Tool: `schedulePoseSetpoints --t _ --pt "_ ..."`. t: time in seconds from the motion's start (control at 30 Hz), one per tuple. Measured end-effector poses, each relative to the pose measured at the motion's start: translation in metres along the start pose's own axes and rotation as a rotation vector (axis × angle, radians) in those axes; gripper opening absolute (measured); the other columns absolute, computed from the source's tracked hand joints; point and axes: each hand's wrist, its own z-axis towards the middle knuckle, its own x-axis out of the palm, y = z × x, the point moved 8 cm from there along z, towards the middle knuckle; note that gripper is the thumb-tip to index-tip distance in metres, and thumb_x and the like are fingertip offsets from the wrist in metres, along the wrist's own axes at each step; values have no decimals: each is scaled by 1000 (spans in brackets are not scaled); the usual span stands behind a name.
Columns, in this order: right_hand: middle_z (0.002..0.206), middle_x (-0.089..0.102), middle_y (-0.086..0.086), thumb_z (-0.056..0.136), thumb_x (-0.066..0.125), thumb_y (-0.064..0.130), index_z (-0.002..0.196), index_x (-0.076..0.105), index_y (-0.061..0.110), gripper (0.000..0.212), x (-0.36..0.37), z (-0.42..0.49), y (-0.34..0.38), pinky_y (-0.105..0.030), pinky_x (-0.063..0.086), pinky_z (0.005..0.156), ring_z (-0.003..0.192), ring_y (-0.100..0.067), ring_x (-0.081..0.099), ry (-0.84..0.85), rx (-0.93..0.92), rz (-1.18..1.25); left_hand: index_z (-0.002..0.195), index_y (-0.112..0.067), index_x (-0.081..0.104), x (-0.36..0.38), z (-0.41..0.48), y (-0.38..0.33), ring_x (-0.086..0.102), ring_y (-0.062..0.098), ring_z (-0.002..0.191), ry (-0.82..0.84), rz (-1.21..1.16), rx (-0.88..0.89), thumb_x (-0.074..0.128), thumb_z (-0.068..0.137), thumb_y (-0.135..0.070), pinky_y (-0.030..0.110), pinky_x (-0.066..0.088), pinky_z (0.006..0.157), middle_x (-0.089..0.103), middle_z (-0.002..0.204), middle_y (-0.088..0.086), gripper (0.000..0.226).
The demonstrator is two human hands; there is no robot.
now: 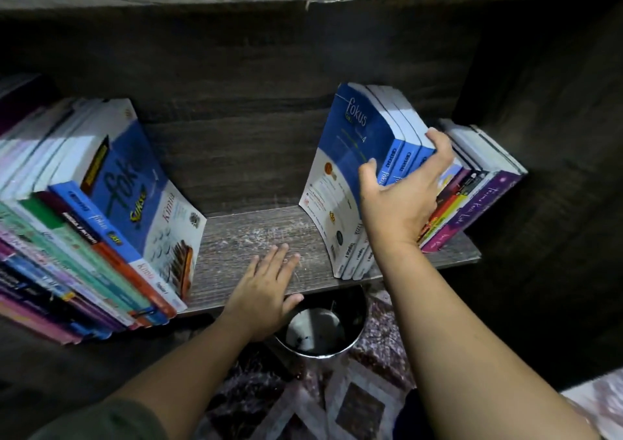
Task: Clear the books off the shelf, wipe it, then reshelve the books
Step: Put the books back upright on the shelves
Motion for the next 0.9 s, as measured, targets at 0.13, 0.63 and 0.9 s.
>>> schedulePoseSetpoints --t 0.13,0.63,0.9 --pt "147 31 -11 79 67 28 147 20 12 84 -2 2 4 -32 46 87 126 -28 44 -18 -107 -122 155 -22 -2 -1 -2 0 -9 19 149 -10 -23 -21 -2 82 -65 36 -7 118 -5 163 4 86" --pt "158 -18 -17 95 50 25 145 37 21 52 60 -36 4 -67 -31 95 138 -42 -31 399 -491 -1198 155 -26 -7 -13 -11 2 -12 17 149 105 -72 -71 32 100 -50 37 -2 121 -12 162 -2 72" --pt "158 17 -17 89 56 33 135 48 19 49 70 -51 56 -61 -22 106 146 -41 -8 490 -550 -924 151 -16 27 -122 -32 24 17 27 147 -179 110 -147 47 94 -45 47 15 118 24 158 8 67"
